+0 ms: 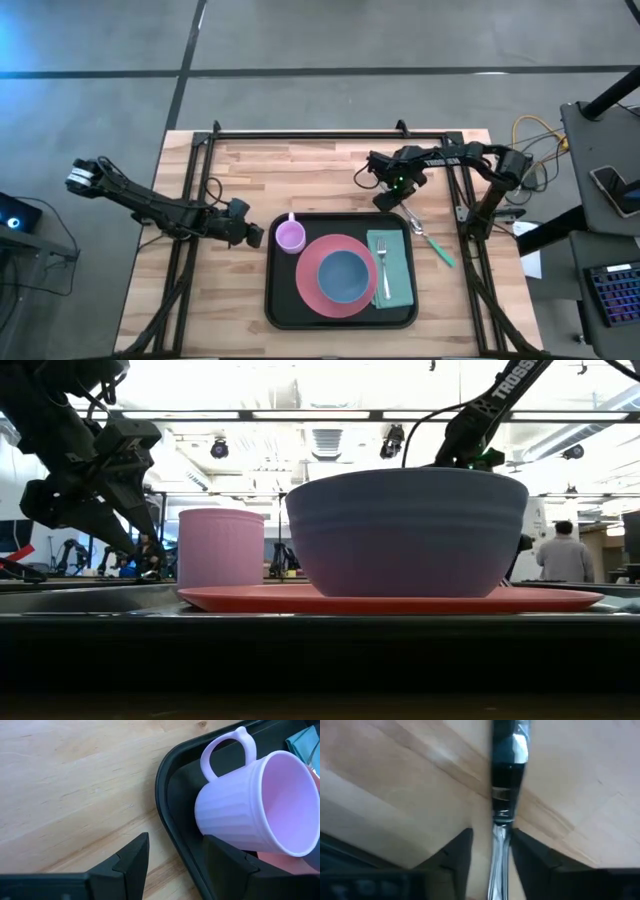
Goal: Set up tray
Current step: Put the silver table knife next to the silver fork on the green napkin
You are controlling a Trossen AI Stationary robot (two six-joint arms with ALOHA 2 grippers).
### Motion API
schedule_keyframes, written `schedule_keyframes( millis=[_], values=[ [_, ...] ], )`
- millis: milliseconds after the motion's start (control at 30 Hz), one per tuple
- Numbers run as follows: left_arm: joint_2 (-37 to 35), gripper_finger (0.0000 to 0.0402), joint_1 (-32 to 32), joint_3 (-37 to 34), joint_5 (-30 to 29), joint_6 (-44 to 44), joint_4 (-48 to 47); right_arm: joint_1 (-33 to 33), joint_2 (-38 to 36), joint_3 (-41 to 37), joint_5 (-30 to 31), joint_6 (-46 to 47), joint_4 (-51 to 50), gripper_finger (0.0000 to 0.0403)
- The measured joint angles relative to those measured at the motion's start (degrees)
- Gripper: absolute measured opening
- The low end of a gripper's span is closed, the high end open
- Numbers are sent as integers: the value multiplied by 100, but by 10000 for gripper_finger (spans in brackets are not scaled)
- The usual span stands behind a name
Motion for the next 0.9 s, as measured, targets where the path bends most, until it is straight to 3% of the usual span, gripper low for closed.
schedule_keyframes(
  millis=[167,233,600,900],
  values=[
    [0,166,0,0,0,-2,3,-4,9,-2,-22,-97,69,41],
    [0,166,0,0,0,-2,2,-7,9,-7,-16,-115,76,23],
    [0,166,0,0,0,-4,2,-34,-335,306,372,-98,50,19],
    [0,166,-2,0,0,-2,4,-2,-444,1028,168,-50,-1138,18]
  ],
)
